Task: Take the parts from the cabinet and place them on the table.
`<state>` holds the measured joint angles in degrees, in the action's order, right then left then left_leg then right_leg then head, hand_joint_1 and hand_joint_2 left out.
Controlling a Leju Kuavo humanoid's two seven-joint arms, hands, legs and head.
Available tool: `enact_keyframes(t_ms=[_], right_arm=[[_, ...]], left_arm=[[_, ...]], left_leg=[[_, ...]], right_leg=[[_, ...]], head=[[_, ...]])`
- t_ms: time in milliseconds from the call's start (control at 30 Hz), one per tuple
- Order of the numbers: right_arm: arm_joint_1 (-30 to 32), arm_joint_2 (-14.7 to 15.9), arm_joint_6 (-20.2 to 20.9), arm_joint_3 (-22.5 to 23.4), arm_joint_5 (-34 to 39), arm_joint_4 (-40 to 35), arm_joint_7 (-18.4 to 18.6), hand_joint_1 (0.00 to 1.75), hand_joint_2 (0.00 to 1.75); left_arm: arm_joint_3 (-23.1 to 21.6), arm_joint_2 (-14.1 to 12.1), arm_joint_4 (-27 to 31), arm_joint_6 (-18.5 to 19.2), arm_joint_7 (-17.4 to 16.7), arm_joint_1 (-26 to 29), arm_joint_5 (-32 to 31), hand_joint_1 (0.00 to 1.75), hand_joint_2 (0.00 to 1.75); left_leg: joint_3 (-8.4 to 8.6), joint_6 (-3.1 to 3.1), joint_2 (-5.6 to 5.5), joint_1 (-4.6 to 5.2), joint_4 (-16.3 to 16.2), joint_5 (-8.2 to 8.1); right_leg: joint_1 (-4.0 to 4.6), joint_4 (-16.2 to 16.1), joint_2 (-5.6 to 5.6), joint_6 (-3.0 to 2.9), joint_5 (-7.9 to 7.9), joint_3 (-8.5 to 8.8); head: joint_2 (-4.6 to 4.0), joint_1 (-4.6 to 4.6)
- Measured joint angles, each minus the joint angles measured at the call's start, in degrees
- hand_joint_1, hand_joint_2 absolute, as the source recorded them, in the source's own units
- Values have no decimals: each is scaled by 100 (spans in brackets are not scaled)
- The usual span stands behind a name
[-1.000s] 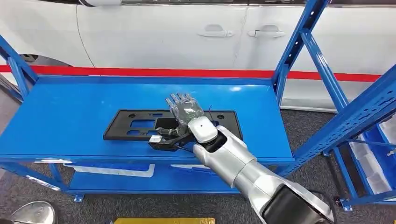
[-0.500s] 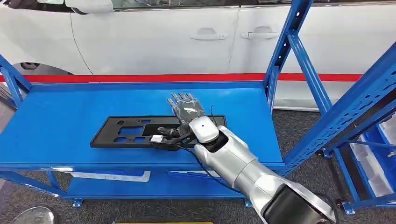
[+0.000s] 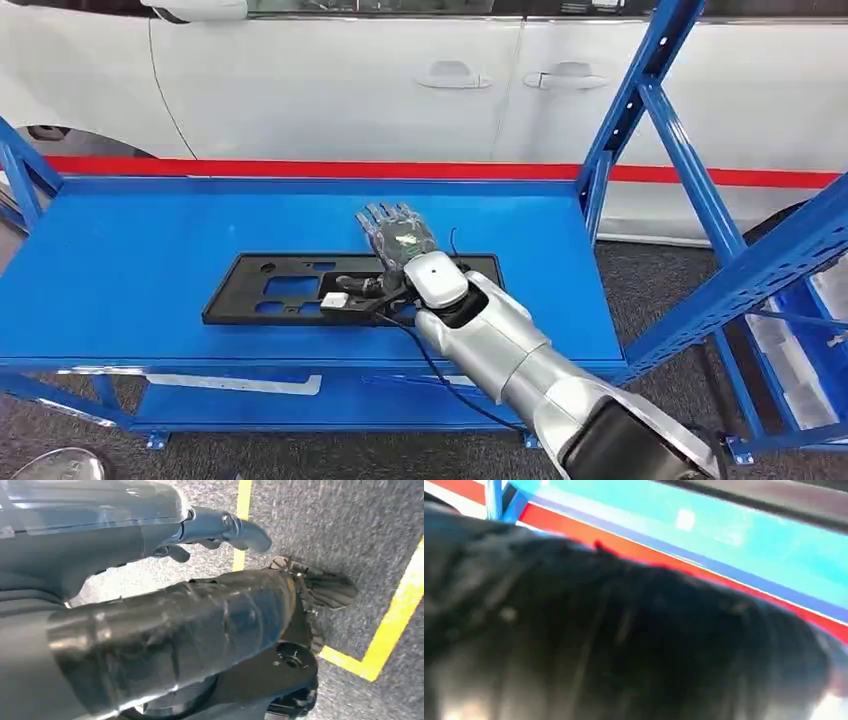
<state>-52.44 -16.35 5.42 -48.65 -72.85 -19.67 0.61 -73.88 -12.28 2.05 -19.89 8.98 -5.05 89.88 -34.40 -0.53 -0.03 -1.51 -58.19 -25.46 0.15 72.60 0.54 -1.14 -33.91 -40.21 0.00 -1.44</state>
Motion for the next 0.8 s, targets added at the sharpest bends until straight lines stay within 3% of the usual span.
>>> enact_keyframes(t_ms=[33, 67, 100, 133, 200, 233, 333, 367, 400, 467, 533, 567, 600, 633, 700, 733, 767, 800], right_arm=[[31, 0, 24, 0, -6, 2, -15, 0, 0], [66, 0, 48, 0, -9, 4, -26, 0, 0], [82, 0, 90, 0, -9, 4, -48, 0, 0], [84, 0, 98, 0, -9, 4, -68, 0, 0], [74, 0, 105, 2, -7, 2, -72, 0, 0], [76, 0, 112, 4, -2, 4, -74, 0, 0], [86, 2, 114, 9, 2, 4, -76, 0, 0], [81, 2, 109, 13, 2, 4, -74, 0, 0], [89, 0, 103, 20, 9, -2, -74, 0, 0], [82, 0, 133, 35, 30, -2, -74, 0, 0], [207, 4, 245, 83, 107, 9, -44, 0, 0], [309, 18, 221, 96, 109, 20, -20, 0, 0], [405, 35, 181, 96, 109, 37, -9, 0, 0], [472, 53, 144, 98, 109, 57, 2, 0, 0], [493, 59, 114, 105, 109, 66, 29, 0, 0], [487, 68, 96, 112, 109, 74, 31, 0, 0], [490, 77, 85, 116, 109, 77, 33, 0, 0], [500, 83, 81, 118, 109, 81, 33, 0, 0]], left_arm=[[2, 0, 0, -11, 0, 1, 0, 0, 0], [4, 0, 0, -24, 0, 4, -2, 0, 0], [7, 0, 0, -28, 0, 5, 0, 0, 0], [9, 0, 0, -28, 26, 6, -2, 0, 0], [13, 2, 0, -7, 118, 4, -2, 0, 0], [24, 22, 2, 9, 122, 3, -2, 0, 0], [63, 24, 0, -18, 120, 4, -2, 0, 0], [72, 24, 0, -28, 120, 1, -2, 0, 0], [72, 20, 0, -37, 116, 5, 2, 0, 0], [77, 22, 0, -59, 112, 3, -9, 0, 0], [76, 17, 0, -131, 94, -6, -68, 0, 0], [74, 17, 0, -146, 83, -1, -72, 0, 0], [74, 15, 0, -162, 68, 7, -70, 0, 0], [74, 11, 0, -166, 66, 8, -70, 0, 0], [74, -7, 0, -175, 68, 0, -68, 0, 0], [74, 2, 2, -175, 68, -6, -66, 0, 0], [74, -2, 0, -177, 68, -22, -61, 0, 0], [74, -4, 0, -177, 70, -22, -57, 0, 0]], left_leg=[[5, -11, 0, 3, -1, -12], [18, -13, -2, 6, -2, -25], [39, -11, -7, 7, -2, -40], [68, -4, -15, 8, -2, -61], [150, 15, -22, 9, 8, -99], [150, 46, -22, 19, 23, -110], [161, 151, -16, -16, 75, -109], [192, 197, -12, 10, 101, -105], [182, 197, 1, -18, 54, -174], [-84, 195, -5, -12, -551, -509], [-553, 237, -3, -16, -1429, -842], [-682, 253, -3, -16, -1628, -845], [-679, 263, -2, -16, -1555, -711], [-536, 274, -1, -22, -1195, -444], [-67, 286, 4, -49, -169, 68], [2, 290, -7, -17, -95, -79], [2, 228, -38, 7, -54, -47], [-13, 211, -37, 8, -64, -47]], right_leg=[[-12, 347, -6, 9, -74, -214], [-23, 459, -10, 11, 3, -329], [-27, 294, -13, -1, 184, -294], [-27, -103, -15, -26, 470, -140], [24, -1089, -15, -131, 996, 289], [62, -1174, -16, -170, 896, 373], [97, -1306, -1, -229, 865, 425], [88, -1390, 7, -256, 893, 462], [-3, -1499, -12, -266, 935, 552], [20, -1550, -11, -306, 935, 609], [45, -1542, -19, -330, 910, 622], [52, -1540, -18, -330, 901, 628], [52, -1527, -13, -324, 886, 634], [46, -1493, -2, -308, 860, 634], [25, -1377, 25, -249, 773, 632], [60, -1337, 37, -204, 738, 599], [69, -1270, 47, -183, 729, 558], [65, -1271, 42, -175, 733, 556]], head=[[0, 2], [0, 0], [0, 0], [0, 0], [0, 0], [0, -4], [0, 11], [0, 7], [0, 6], [0, -2], [0, 0], [0, -2], [0, -2], [0, -2], [0, -2], [0, -2], [2, -9], [0, -4]])
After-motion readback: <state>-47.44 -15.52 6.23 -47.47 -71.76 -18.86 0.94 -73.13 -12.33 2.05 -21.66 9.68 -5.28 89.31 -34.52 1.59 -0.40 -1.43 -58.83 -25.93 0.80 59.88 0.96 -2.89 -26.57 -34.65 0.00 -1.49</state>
